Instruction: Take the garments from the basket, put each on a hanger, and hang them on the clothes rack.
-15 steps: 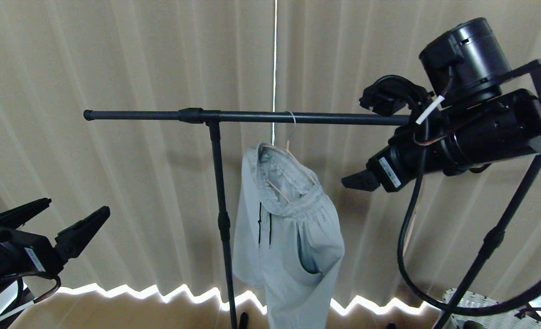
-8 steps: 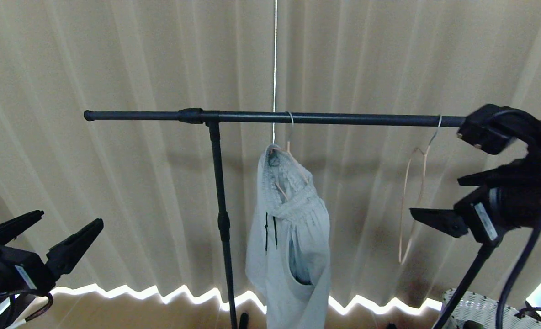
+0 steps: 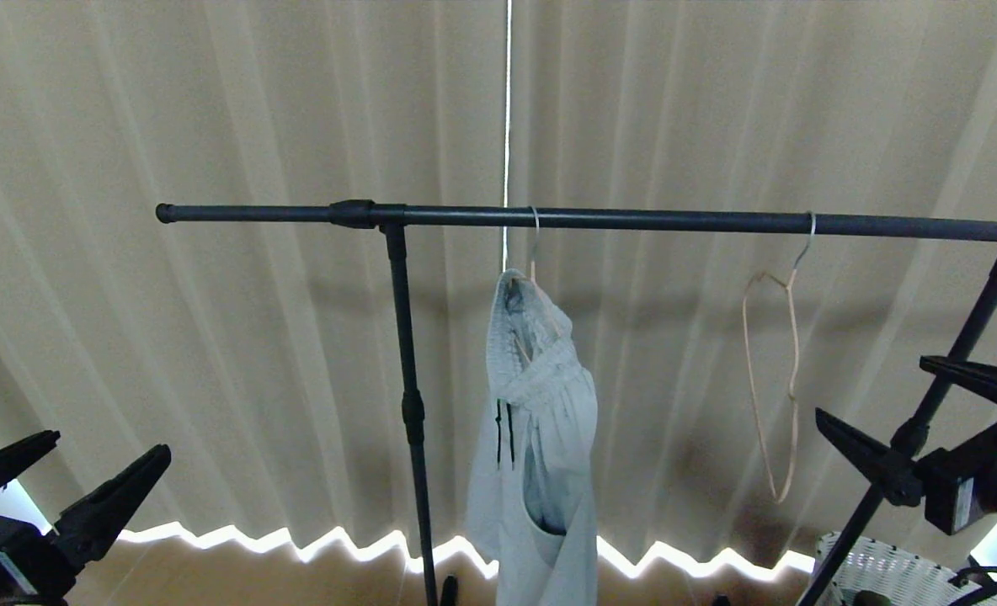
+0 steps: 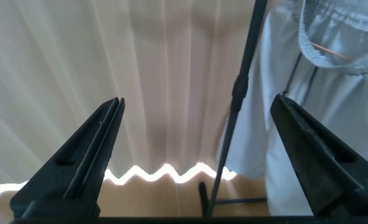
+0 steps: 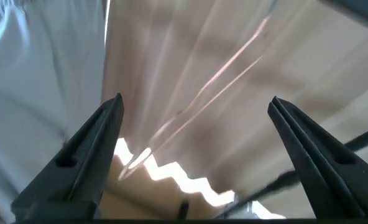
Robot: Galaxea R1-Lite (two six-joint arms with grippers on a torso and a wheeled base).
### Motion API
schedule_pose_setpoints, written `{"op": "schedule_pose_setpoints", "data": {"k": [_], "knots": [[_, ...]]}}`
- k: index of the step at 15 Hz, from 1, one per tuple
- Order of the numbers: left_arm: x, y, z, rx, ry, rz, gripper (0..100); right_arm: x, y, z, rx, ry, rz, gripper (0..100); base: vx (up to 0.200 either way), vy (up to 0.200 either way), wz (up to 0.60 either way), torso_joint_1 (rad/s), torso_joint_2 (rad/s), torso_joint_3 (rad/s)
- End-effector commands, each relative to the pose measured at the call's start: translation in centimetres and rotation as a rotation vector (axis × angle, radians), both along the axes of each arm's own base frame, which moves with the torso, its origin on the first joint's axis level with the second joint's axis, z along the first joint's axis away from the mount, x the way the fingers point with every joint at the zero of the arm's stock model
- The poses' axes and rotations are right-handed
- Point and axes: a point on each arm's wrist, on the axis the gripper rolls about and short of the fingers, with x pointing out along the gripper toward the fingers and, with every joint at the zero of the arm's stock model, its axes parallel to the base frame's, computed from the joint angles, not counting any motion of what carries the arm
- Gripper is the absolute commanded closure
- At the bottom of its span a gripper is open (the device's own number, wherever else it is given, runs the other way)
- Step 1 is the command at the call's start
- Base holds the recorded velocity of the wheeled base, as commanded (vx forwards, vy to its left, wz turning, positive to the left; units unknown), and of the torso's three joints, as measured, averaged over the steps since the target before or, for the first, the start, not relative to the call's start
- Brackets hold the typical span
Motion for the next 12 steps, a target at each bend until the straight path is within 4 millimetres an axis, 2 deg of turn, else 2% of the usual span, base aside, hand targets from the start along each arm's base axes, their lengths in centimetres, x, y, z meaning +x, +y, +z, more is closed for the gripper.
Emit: {"op": "schedule_pose_setpoints", "data": {"k": [1,5,12], "knots": [[-0.2,0.0,0.3,0.001,-0.02,-0.001,0,-1.1,-0.6,-1.8,-0.016,0.038,-0.002,0,0.0,0.0,0.0,0.0,0.0,0.0],[-0.2,0.0,0.3,0.003,-0.023,-0.001,0,-2.2,-1.1,-2.5,-0.012,0.034,0.0,0,0.0,0.0,0.0,0.0,0.0,0.0],[-0.3,0.0,0.2,0.03,-0.025,-0.005,0,-2.9,-1.4,-3.9,-0.032,0.055,0.004,0,-0.2,0.0,0.0,0.002,0.0,0.0]]}}
